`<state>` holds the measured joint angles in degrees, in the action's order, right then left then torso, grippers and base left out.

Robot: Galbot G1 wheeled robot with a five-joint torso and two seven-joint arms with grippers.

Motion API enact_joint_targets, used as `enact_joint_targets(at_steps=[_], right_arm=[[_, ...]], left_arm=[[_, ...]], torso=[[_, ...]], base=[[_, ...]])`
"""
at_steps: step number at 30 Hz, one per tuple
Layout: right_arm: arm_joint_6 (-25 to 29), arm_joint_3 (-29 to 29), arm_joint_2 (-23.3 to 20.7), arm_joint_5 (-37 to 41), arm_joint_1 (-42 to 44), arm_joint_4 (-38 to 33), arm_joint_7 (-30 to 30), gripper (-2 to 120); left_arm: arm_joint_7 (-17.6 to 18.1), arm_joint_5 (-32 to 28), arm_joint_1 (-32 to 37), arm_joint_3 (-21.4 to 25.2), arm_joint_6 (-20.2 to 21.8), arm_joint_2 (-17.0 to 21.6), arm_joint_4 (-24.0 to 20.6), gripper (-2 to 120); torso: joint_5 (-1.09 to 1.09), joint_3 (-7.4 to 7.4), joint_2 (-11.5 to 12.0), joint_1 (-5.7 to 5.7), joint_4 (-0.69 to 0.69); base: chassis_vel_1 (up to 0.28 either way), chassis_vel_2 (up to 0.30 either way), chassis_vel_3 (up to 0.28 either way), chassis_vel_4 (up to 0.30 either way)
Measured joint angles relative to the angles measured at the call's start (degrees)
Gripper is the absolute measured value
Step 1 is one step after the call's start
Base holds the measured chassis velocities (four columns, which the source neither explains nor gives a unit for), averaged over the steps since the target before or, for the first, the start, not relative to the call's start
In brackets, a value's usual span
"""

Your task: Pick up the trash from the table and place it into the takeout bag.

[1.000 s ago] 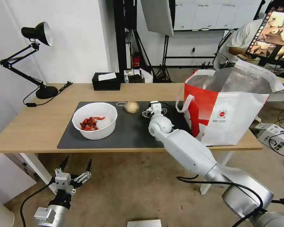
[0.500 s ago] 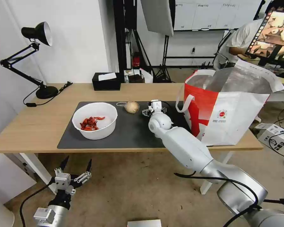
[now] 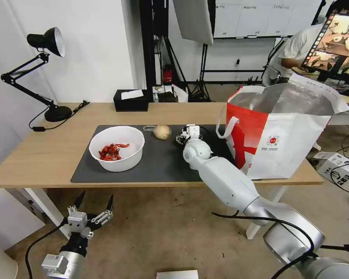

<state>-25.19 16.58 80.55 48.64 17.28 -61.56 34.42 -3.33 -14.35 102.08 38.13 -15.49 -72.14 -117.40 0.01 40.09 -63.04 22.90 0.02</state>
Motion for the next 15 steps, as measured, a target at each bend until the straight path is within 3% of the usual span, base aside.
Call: enact_joint_targets(at_steps=[3,5,7,9,11,13,15], right_arm=[[0.32,0.05,-0.39,-0.04,0.50,-0.92,-0.01,54],[0.48,0.10,-0.60,-0.05,0.66,-1.33,-0.01,52],[0.62,0.27,-1.27,-0.06,1.09,-2.42,0.12,40],[0.64,0.28,-1.34,-0.06,1.14,-2.52,0.14,39],[1.10,0.26,-1.89,-0.09,1.72,-3.48,0.46,25],[1.26,0.25,-2.02,-0.10,1.84,-3.69,0.49,23],[2.37,0.24,-2.83,-0.39,2.41,-4.68,0.52,11]], left_arm=[[0.01,0.00,0.00,-0.16,0.02,0.00,-0.09,100],[0.01,0.00,0.02,-0.20,0.03,-0.01,-0.18,100],[0.01,0.05,0.11,-0.32,0.05,-0.02,-0.28,100],[0.02,0.06,0.13,-0.34,0.05,-0.02,-0.29,100],[0.02,0.13,0.23,-0.47,0.07,-0.02,-0.46,100],[0.03,0.15,0.24,-0.51,0.07,-0.03,-0.49,100],[0.06,0.18,0.37,-0.67,0.09,-0.10,-0.71,100]], torso=[[0.00,0.01,0.00,0.00,0.03],[0.00,0.01,0.01,0.01,0.03],[0.00,0.02,0.00,0.00,-0.04],[0.00,0.02,0.00,0.01,-0.04],[-0.01,0.02,0.01,0.01,-0.04],[-0.01,0.02,0.01,0.02,-0.04],[-0.01,0.03,0.01,0.02,-0.04]], base=[[0.000,0.000,0.000,0.000],[0.000,0.000,0.000,0.000],[0.000,0.000,0.000,0.000],[0.000,0.000,0.000,0.000],[0.000,0.000,0.000,0.000],[0.000,0.000,0.000,0.000],[0.000,0.000,0.000,0.000]])
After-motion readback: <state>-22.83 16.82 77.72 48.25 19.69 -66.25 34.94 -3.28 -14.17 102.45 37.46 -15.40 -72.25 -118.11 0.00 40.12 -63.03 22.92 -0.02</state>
